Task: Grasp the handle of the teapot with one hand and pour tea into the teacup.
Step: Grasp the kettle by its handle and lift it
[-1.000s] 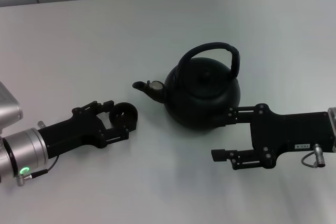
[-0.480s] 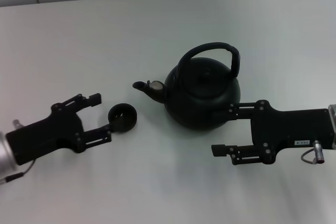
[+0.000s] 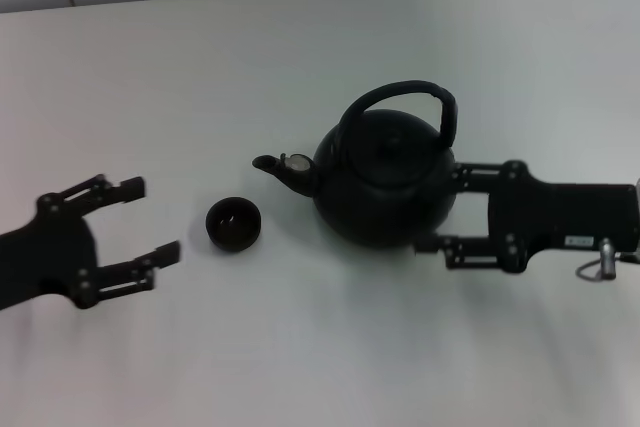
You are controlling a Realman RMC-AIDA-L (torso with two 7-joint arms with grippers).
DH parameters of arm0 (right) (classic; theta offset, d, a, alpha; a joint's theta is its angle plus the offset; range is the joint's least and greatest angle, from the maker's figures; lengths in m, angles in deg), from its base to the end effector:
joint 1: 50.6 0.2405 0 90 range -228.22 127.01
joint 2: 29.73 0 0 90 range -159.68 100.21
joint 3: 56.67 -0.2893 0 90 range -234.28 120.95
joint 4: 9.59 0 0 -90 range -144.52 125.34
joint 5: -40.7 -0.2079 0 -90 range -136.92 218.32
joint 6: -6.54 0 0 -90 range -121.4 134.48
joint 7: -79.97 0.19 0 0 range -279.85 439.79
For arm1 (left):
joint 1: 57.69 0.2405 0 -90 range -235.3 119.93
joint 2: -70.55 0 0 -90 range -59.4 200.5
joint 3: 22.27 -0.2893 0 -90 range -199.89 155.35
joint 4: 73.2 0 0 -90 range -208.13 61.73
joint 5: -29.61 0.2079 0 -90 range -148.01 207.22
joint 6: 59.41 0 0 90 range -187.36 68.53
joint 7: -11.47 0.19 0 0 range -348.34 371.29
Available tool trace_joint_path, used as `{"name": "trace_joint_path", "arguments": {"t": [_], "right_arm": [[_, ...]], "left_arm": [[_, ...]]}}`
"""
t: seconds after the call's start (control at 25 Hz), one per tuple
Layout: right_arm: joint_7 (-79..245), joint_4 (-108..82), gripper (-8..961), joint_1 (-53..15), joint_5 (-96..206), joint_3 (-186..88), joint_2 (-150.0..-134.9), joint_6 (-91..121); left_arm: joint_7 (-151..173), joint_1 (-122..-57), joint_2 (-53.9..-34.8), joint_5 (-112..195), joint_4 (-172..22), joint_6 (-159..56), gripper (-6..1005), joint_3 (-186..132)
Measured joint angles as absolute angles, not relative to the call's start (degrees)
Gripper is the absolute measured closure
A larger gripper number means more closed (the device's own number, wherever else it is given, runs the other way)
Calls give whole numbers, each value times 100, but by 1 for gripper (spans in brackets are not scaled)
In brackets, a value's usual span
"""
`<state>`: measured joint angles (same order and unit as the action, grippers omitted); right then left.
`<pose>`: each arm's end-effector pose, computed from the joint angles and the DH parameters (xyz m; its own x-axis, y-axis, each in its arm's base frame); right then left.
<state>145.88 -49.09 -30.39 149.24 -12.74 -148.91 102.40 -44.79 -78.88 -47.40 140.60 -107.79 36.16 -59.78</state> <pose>0.2927 0.2996 -0.0524 0.8190 -0.2013 -0.5374 -0.3410 -0.9239 -0.1736 -0.3074 0.3032 -0.0449 0.8405 0.1076 0.5310 0.2911 -0.9163 -0.2751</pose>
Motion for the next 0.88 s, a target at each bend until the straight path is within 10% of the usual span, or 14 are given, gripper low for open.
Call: {"name": "trace_joint_path", "arguments": {"t": [0.88], "right_arm": [[14520, -3539, 271, -2631, 13672, -2200, -14909, 8539]], "left_arm": [[-5898, -8250, -4476, 14962, -11842, 3549, 153, -5951]]}}
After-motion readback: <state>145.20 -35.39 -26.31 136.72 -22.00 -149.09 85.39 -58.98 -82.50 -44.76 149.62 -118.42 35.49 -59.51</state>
